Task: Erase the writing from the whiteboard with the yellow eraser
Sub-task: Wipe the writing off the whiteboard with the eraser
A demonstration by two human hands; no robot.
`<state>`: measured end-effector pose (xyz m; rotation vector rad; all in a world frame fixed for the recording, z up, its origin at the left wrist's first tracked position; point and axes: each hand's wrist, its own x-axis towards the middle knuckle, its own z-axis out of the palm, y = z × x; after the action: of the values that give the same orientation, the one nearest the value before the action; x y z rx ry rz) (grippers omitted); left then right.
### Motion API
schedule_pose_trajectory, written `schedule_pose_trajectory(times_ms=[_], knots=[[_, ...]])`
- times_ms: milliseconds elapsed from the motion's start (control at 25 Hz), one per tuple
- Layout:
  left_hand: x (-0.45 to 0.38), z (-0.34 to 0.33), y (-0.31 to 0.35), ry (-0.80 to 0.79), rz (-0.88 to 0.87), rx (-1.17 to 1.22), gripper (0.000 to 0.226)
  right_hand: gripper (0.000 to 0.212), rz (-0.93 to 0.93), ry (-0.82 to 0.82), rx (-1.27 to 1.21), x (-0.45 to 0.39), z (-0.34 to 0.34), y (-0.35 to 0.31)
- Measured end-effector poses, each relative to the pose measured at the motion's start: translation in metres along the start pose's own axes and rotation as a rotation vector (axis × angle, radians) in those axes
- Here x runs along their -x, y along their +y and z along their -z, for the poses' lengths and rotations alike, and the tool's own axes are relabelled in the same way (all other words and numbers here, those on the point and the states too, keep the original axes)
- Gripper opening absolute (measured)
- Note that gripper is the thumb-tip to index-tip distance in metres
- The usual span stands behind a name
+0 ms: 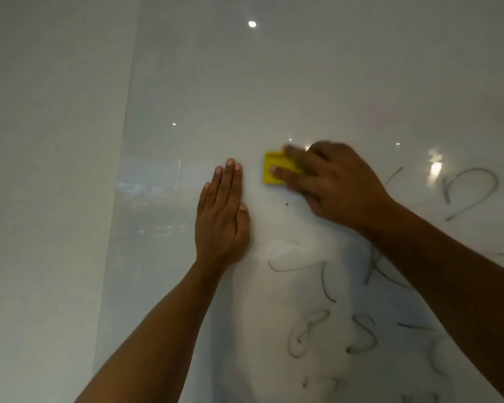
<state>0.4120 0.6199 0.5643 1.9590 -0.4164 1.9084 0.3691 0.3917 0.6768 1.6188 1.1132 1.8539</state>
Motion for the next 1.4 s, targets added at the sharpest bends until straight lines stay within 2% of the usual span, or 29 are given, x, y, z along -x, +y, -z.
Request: schedule_pose_trajectory(times_ms=[40,80,200,240,320,360,480,520,600,640,760,800,880,920,1040,1080,1160,1200,1240,1320,1360,1400], knots=[[0.001,0.001,-0.001,0.008,-0.005,-0.008,0.068,0.033,-0.096,0.029,0.007,0.0,-0.002,-0.003],[0.001,0.001,-0.001,0.014,-0.01,-0.013,0.066,0.035,-0.099,0.033,0.025,0.003,-0.007,-0.011],[0.001,0.0,-0.002,0.014,-0.015,-0.015,0.064,0.035,0.203,-0.068,0.017,0.013,-0.009,-0.015],[0.001,0.0,-0.002,0.014,-0.017,-0.009,0.064,0.033,0.149,-0.064,0.007,0.012,-0.005,-0.007],[0.0,-0.001,-0.003,0.016,-0.017,-0.01,0.064,0.032,-0.141,0.037,0.003,0.009,0.001,-0.005],[0.001,-0.001,-0.003,0.021,-0.013,-0.025,0.064,0.035,-0.173,0.044,0.021,0.011,-0.002,-0.014],[0.001,-0.001,-0.002,0.025,-0.03,-0.048,0.064,0.041,0.179,-0.092,0.041,0.033,0.0,-0.027],[0.0,0.0,-0.002,0.013,-0.062,-0.052,0.064,0.041,0.123,-0.088,0.036,0.036,0.005,-0.019],[-0.003,0.001,0.0,-0.023,-0.151,-0.074,0.064,0.039,-0.191,0.024,0.023,0.037,0.016,-0.012],[-0.004,0.002,0.001,-0.036,-0.186,-0.091,0.064,0.04,-0.238,0.028,0.035,0.04,0.017,-0.018],[-0.011,0.001,0.002,-0.061,-0.252,-0.122,0.065,0.046,0.102,-0.117,0.067,0.063,0.024,-0.014],[-0.013,0.0,0.002,-0.065,-0.261,-0.131,0.066,0.046,0.045,-0.107,0.068,0.066,0.029,-0.001],[-0.015,-0.001,0.002,-0.059,-0.272,-0.144,0.066,0.047,-0.293,0.004,0.07,0.068,0.041,0.012],[-0.016,0.0,0.002,-0.056,-0.274,-0.148,0.066,0.052,-0.361,0.019,0.092,0.07,0.039,0.009],[-0.02,-0.002,0.006,-0.064,-0.295,-0.144,0.067,0.059,-0.01,-0.128,0.144,0.082,0.046,0.016],[-0.022,-0.002,0.008,-0.067,-0.299,-0.142,0.067,0.055,-0.051,-0.113,0.154,0.081,0.05,0.032],[-0.027,-0.005,0.014,-0.068,-0.298,-0.133,0.066,0.047,-0.389,0.006,0.153,0.071,0.056,0.044],[-0.03,-0.006,0.019,-0.065,-0.294,-0.123,0.066,0.045,-0.438,0.017,0.178,0.068,0.051,0.039],[-0.034,-0.008,0.026,-0.063,-0.294,-0.11,0.066,0.045,-0.32,-0.031,0.177,0.069,0.043,0.029],[-0.04,-0.012,0.041,-0.06,-0.313,-0.096,0.065,0.048,0.069,-0.158,0.179,0.075,0.047,0.033],[-0.043,-0.015,0.048,-0.058,-0.329,-0.099,0.065,0.048,0.089,-0.176,0.184,0.075,0.054,0.052],[-0.047,-0.017,0.055,-0.059,-0.346,-0.103,0.064,0.048,-0.05,-0.126,0.191,0.072,0.06,0.069]])
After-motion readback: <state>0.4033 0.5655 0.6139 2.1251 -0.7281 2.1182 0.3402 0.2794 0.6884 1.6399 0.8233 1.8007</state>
